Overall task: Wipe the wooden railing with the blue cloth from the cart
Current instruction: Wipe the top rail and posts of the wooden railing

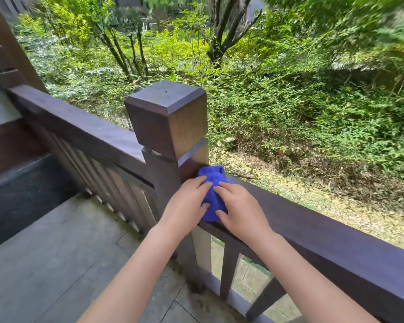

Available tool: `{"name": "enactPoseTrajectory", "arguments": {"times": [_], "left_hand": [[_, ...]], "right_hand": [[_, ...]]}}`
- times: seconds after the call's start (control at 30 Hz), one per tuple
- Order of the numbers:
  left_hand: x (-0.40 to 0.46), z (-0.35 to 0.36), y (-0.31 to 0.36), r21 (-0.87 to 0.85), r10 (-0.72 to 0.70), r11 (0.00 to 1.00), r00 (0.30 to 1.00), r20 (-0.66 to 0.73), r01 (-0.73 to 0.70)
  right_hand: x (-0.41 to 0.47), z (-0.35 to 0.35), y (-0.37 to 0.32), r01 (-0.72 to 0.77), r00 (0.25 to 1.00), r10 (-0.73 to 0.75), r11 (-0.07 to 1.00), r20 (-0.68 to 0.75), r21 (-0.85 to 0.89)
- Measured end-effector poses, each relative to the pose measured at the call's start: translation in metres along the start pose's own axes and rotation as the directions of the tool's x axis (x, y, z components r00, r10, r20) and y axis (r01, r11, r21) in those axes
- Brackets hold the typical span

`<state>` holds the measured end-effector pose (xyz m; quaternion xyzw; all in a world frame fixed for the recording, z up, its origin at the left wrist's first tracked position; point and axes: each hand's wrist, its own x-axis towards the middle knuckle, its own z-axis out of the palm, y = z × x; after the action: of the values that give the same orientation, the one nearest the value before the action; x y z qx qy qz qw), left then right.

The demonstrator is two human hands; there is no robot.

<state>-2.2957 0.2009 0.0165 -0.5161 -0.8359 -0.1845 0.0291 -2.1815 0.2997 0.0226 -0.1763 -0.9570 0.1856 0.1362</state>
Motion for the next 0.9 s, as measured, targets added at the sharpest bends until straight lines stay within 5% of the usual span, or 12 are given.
{"name": "enactPoseTrajectory", "arguments": {"times": [0.33,0.53,0.73,0.9], "left_hand": [[-0.041,-0.007,-0.017,0.026,0.184,0.983,0.973,-0.142,-0.182],[-0.051,-0.028,-0.022,0.014,0.275,0.961,0.961,-0.011,-0.275],[-0.043,-0.036,-0.005,-0.193,0.307,0.942,0.936,0.173,-0.273],[-0.039,-0.036,0.051,-0.334,0.416,0.880,0.888,0.196,-0.339]], "right_hand": [[-0.033,0.021,-0.022,0.078,0.982,-0.077,0.997,-0.170,-0.004],[-0.056,0.028,-0.034,-0.031,0.994,0.041,0.995,-0.104,0.098],[-0.083,-0.003,-0.036,-0.177,0.982,0.183,0.976,-0.045,0.124],[-0.126,-0.046,-0.027,-0.315,0.942,0.325,0.943,-0.086,0.110]]}}
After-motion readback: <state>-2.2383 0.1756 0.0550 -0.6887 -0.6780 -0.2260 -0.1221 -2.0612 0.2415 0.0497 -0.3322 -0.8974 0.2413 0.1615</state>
